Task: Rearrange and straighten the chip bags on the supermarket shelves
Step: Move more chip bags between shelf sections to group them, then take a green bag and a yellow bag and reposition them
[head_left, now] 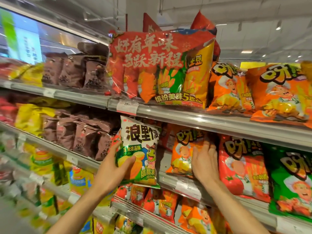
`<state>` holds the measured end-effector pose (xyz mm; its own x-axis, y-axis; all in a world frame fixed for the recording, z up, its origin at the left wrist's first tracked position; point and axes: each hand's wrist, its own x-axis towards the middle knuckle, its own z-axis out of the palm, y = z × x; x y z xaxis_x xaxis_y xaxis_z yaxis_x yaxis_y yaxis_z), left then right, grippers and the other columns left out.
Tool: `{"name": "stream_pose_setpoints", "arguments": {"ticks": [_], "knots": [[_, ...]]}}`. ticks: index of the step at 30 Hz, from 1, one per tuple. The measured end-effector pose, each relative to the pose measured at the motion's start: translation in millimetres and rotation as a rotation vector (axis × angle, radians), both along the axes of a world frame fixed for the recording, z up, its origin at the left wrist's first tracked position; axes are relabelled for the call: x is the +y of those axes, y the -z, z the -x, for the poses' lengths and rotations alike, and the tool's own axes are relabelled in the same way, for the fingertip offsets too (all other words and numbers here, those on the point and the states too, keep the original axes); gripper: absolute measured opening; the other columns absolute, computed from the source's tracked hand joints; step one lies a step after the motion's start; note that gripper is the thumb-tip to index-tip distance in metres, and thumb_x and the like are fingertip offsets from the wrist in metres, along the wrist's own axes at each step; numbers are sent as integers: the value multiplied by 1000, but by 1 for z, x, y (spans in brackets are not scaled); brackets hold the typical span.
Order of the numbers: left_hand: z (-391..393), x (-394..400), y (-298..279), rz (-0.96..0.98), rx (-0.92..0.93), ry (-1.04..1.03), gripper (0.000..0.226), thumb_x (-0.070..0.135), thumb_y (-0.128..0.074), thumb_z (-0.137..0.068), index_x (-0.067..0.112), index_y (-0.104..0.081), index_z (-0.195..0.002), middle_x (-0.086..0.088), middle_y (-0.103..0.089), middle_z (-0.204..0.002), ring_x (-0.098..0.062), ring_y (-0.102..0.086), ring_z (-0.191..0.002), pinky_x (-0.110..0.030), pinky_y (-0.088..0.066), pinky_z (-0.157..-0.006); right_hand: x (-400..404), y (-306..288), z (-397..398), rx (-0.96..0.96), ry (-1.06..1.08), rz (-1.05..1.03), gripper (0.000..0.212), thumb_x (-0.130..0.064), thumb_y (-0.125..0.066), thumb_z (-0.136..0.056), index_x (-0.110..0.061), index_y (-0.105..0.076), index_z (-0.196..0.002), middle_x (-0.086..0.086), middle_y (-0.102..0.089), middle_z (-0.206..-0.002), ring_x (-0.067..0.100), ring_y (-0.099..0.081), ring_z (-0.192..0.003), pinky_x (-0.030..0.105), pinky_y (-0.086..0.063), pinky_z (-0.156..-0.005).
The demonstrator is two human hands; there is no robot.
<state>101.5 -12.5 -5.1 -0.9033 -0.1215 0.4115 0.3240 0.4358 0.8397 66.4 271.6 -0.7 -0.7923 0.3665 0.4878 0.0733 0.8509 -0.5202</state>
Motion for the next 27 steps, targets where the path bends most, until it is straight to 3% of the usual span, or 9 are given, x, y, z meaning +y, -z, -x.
{"name": "stream_pose_setpoints", "arguments": {"ticks": [3,6,9,12,15,18,21,24,27], "knots": [[-2,1,4,-24,-37,40,66,42,-70,-87,32,-39,-145,25,-54,-116,6,-55,-103,-23,-42,-90,-2,8,-1,107,-14,-286,49,-15,-52,-98,-4,-40,-145,34,-42,-140,49,-43,-126,55,-39,-105],[-2,4,5,-39,-68,60,68,48,-69,-86,40,-36,-144,16,-55,-122,-8,-58,-113,-31,-47,-95,-1,17,0,75,-151,-493,51,-36,-38,-101,-16,-42,-148,22,-47,-144,40,-42,-134,52,-34,-113],[-2,8,5,-64,-90,78,69,49,-68,-85,41,-34,-145,13,-55,-123,-9,-61,-106,-28,-48,-87,3,23,0,-43,-204,-569,67,-57,-15,-97,-22,-39,-150,12,-40,-153,34,-33,-142,50,-22,-119],[-7,11,5,-90,-95,107,70,47,-67,-87,41,-31,-147,14,-53,-122,2,-59,-97,-21,-48,-80,10,22,1,-103,-196,-581,77,-61,-2,-92,-24,-32,-153,10,-35,-157,31,-27,-146,46,-15,-121],[-11,10,7,-117,-100,122,71,51,-67,-84,43,-32,-146,11,-52,-128,1,-61,-99,-24,-52,-83,9,16,-1,-108,-206,-566,81,-63,2,-89,-24,-24,-155,9,-26,-161,29,-19,-149,43,-10,-122],[-17,10,8,-177,-122,167,74,55,-68,-79,46,-34,-144,15,-55,-128,-3,-66,-100,-30,-57,-87,2,11,-11,-27,-292,-391,80,-67,-8,-91,-23,-20,-157,5,-21,-163,23,-14,-151,35,-6,-122],[-25,13,11,-240,-124,210,68,51,-69,-82,46,-36,-141,22,-55,-123,4,-63,-101,-17,-53,-79,-11,4,-31,-14,-459,-87,74,-69,-29,-95,-31,-17,-157,-9,-15,-164,8,-10,-150,28,-11,-120],[-29,18,16,-290,-144,237,74,58,-72,-76,47,-38,-141,13,-59,-131,-7,-64,-111,-30,-52,-93,-24,-2,-55,-141,-632,276,86,-81,-44,-82,-46,-11,-154,-16,-18,-161,1,-22,-145,36,-23,-121],[-37,30,21,-356,-171,297,68,46,-74,-75,45,-43,-136,9,-66,-125,-6,-68,-106,-28,-55,-89,-31,4,-75,-227,-667,433,101,-89,-50,-69,-52,-6,-152,-16,-26,-157,6,-39,-139,42,-38,-114]]}}
